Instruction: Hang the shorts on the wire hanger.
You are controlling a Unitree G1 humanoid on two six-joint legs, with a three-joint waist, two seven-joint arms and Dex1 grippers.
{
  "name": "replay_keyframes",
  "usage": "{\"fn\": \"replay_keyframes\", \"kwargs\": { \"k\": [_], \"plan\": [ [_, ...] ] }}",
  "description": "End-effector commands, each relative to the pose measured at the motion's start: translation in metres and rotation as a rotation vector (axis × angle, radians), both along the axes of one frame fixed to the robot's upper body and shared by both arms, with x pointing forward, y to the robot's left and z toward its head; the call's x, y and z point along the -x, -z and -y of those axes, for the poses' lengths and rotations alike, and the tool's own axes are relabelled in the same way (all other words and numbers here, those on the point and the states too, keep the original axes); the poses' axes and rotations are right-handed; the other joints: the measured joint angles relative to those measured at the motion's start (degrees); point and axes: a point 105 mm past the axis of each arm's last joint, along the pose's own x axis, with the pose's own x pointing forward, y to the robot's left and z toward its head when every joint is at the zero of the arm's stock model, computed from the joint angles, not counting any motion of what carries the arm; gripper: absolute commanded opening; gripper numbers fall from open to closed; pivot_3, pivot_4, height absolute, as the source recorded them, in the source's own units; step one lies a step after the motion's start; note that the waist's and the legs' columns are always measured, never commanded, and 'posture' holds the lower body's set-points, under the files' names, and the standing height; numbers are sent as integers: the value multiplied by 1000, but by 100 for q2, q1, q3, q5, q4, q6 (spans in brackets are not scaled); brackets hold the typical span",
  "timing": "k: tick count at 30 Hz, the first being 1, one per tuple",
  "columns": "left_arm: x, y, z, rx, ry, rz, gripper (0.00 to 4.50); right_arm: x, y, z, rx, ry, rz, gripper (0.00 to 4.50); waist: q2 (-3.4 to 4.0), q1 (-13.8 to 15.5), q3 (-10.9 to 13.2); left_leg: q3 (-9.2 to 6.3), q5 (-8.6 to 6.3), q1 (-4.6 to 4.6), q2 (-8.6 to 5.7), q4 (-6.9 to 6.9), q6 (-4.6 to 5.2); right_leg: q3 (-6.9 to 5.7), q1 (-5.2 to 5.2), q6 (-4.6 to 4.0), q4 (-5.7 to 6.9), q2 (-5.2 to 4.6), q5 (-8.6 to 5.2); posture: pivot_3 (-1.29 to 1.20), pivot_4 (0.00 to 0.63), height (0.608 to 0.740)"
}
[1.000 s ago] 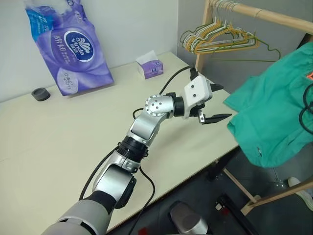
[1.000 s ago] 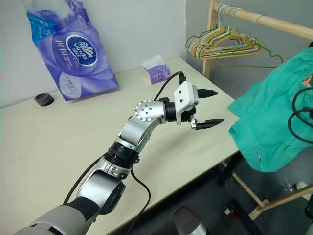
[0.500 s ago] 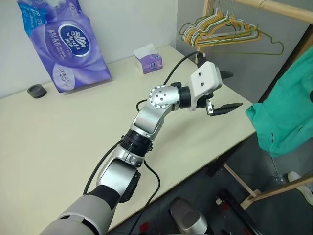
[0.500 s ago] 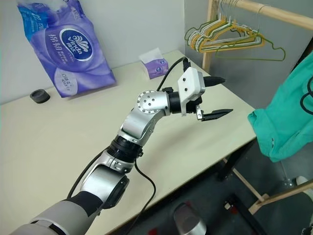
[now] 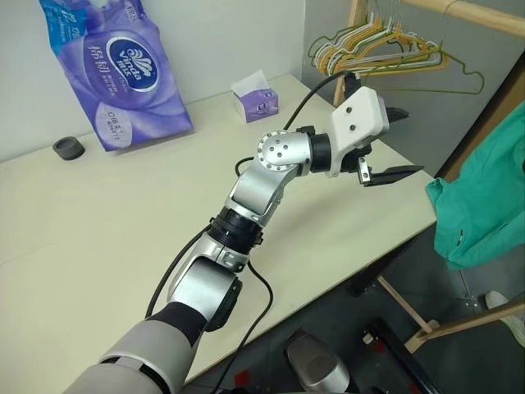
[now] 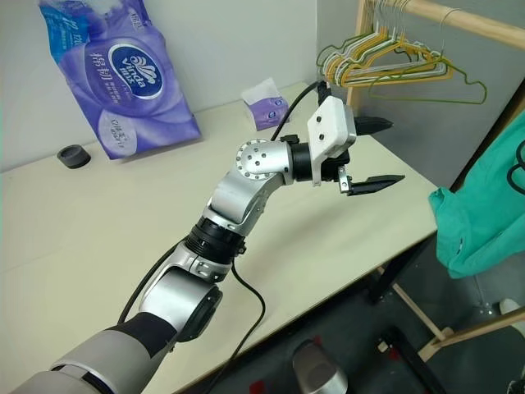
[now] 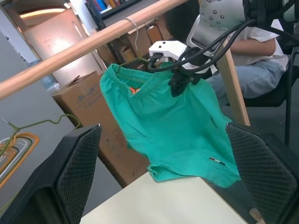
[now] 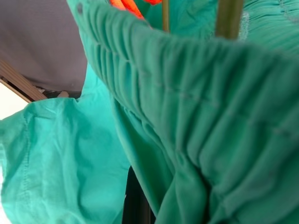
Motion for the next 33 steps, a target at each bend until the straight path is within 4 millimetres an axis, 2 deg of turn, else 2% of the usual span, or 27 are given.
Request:
{"fn": "replay_keyframes", "kwargs": {
  "k": [1,2,6,12,16,21,23,25,27,29,31,33],
  "plan": [
    [8,-19,5,42,56,-1,4494,-4,-18,-1,-11,-8,87,0,4,13,1,-1,0,0,1,-2,0,0,5,5,-11,0,3,-516,157,740],
    [9,-18,6,32,76,-8,4494,-5,-21,-2,-25,0,109,0,5,18,1,-1,0,0,1,-2,0,0,8,12,-21,1,7,-516,155,740],
    [13,-22,10,28,132,-28,4500,-7,-34,-3,-65,27,184,1042,6,48,1,10,-1,-1,-2,-1,-1,6,10,22,-32,-5,13,-521,145,740],
    [10,-27,13,44,139,-34,4500,-6,-45,-7,-151,69,253,3139,6,91,0,10,-1,-2,-2,-2,-1,6,10,27,-38,-5,14,-528,135,740],
    [9,-22,12,28,141,-31,4500,-6,-75,-17,-198,92,352,4468,7,95,0,11,-1,-5,-2,-2,-1,7,8,27,-38,-6,14,-529,132,740],
    [8,-19,11,18,138,-30,4500,-2,-114,-30,-49,132,472,4468,11,103,-2,12,-1,-5,-2,-2,-1,11,3,29,-35,-5,14,-529,127,740],
    [7,-17,10,11,135,-31,4500,0,-142,-38,201,87,560,4468,13,128,-4,8,-1,-9,-1,-3,-1,10,1,31,-35,-5,15,-528,125,740],
    [6,-15,9,4,130,-34,4500,-4,-155,-57,327,4,624,4468,16,147,-6,7,0,-16,-2,-2,-1,11,-5,33,-34,-6,15,-521,121,740],
    [3,-12,6,-2,118,-40,4500,-9,-156,-77,396,-87,665,4468,16,135,-6,8,-1,-15,-1,-2,-1,10,-5,34,-34,-7,16,-512,117,740],
    [-1,-8,0,-7,89,-47,4500,-17,-143,-99,476,-197,652,4468,12,147,-11,2,0,-15,0,0,-1,7,-4,37,-33,-8,19,-491,108,740],
    [-4,-4,-5,-10,65,-48,4500,-19,-135,-108,501,-229,656,4468,14,153,-12,2,0,-13,4,5,0,7,-3,43,-29,-6,23,-486,104,740],
    [-12,5,-22,-15,-5,-63,4500,-26,-122,-138,520,-385,697,4468,16,163,-14,0,1,-13,2,5,1,6,-2,49,-27,-9,26,-469,101,740]
  ]
}}
